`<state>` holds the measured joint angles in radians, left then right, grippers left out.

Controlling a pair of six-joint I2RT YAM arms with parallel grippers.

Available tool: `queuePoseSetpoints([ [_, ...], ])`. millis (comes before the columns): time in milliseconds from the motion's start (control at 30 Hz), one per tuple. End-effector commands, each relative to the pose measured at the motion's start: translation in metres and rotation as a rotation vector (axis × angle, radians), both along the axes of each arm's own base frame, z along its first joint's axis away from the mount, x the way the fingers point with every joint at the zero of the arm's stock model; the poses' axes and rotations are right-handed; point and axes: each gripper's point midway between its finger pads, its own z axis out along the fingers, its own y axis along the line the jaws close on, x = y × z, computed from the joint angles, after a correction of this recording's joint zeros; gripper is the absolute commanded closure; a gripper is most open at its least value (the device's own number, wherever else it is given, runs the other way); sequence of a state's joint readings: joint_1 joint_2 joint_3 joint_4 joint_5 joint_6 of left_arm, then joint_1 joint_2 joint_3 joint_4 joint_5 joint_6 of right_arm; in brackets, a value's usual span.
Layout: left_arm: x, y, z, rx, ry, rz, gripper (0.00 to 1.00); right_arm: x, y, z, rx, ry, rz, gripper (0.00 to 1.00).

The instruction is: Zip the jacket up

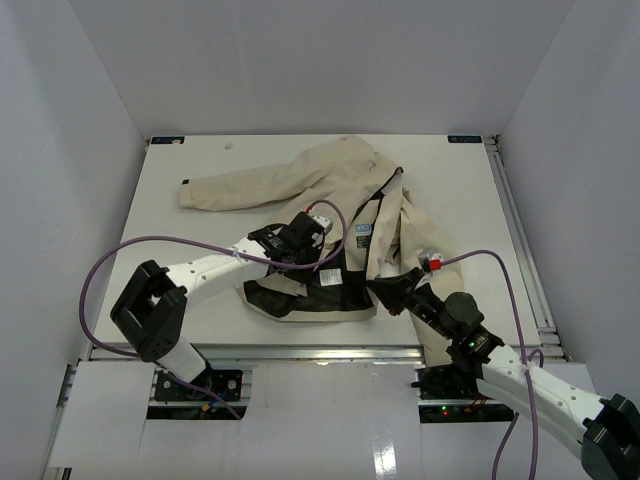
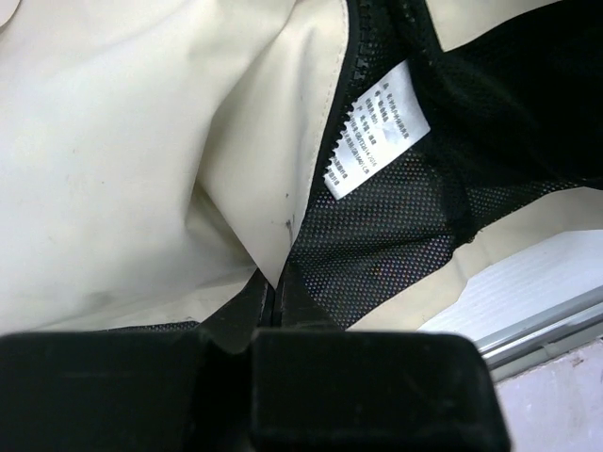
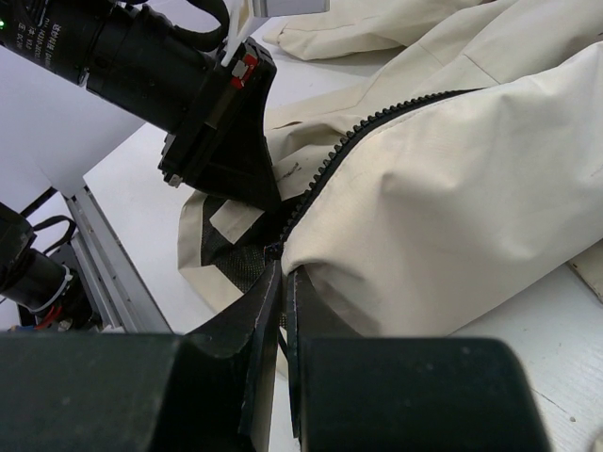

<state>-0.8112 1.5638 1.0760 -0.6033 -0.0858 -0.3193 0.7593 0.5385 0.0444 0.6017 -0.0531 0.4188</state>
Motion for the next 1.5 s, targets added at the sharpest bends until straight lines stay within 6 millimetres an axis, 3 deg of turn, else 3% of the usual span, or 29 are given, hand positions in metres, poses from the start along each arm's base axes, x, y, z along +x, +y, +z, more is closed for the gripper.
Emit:
queuePoseSetpoints([
  [0,0.006,-0.025,0.023,-0.129,-0.051,-0.054,1.00,0.003,-0.001,0.006,0.014,-0.024,-0.011,0.92],
  [133,0.007,-0.045,0.041,-0.245,-0.087,-0.116,1.00,0.001,0.004,0.005,0.000,-0.021,0.018,0.92],
  [300,0.005,-0.067,0.078,-0.462,-0.215,-0.198,1.00,-0.003,0.009,0.009,0.014,-0.036,0.055,0.92],
  [633,0.002,-0.079,0.140,-0.765,-0.508,-0.287,1.00,-0.006,0.018,0.020,0.021,-0.083,0.107,0.92],
  [833,-0.019,-0.070,0.170,-0.956,-0.653,-0.324,1.00,-0.010,0.026,0.035,0.051,-0.111,0.153,0.92],
  [1200,-0.037,-0.056,0.190,-1.063,-0.750,-0.357,1.00,-0.021,0.038,0.056,0.116,-0.133,0.250,0.92],
  [1467,-0.040,-0.048,0.197,-1.093,-0.806,-0.341,1.00,-0.032,0.032,0.072,0.175,-0.209,0.266,0.92],
])
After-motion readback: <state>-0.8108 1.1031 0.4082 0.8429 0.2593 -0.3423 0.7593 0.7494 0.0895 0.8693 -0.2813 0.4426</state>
